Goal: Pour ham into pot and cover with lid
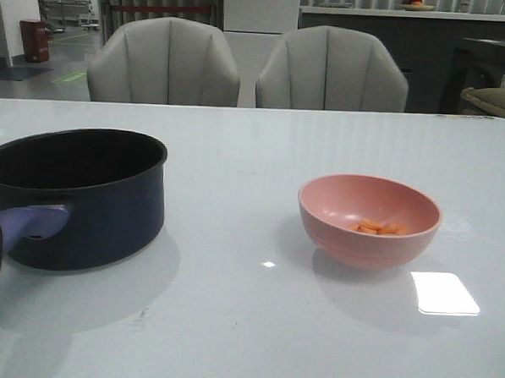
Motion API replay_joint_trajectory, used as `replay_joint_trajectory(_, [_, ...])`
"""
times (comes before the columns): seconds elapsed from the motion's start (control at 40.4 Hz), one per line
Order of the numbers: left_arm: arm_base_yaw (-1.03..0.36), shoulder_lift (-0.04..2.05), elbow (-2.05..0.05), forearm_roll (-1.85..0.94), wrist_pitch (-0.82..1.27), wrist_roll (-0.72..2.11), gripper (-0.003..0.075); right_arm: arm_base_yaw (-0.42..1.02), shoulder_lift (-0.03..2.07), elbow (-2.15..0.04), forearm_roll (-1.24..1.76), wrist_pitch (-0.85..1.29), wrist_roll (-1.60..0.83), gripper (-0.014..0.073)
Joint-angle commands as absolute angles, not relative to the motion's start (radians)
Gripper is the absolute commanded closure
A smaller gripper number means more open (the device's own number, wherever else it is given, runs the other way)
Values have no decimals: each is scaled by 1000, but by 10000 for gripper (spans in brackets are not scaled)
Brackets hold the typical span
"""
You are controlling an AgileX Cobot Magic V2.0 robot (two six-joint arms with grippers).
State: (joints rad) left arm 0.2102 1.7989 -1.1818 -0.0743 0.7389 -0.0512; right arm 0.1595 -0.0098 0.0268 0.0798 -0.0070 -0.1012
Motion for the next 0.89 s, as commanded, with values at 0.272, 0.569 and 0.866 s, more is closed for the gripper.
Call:
replay_joint_trajectory(0.272, [211,1817,-1208,-85,655,-55,295,152,-31,22,70,-93,-105,448])
replay_joint_trajectory(0.569, [211,1819,-1211,-83,662,-40,166,152,-31,22,70,-93,-105,448])
replay_joint_trajectory(0.866, [153,1806,-1225,6,698,-16,120,152,-31,22,70,-93,-105,448])
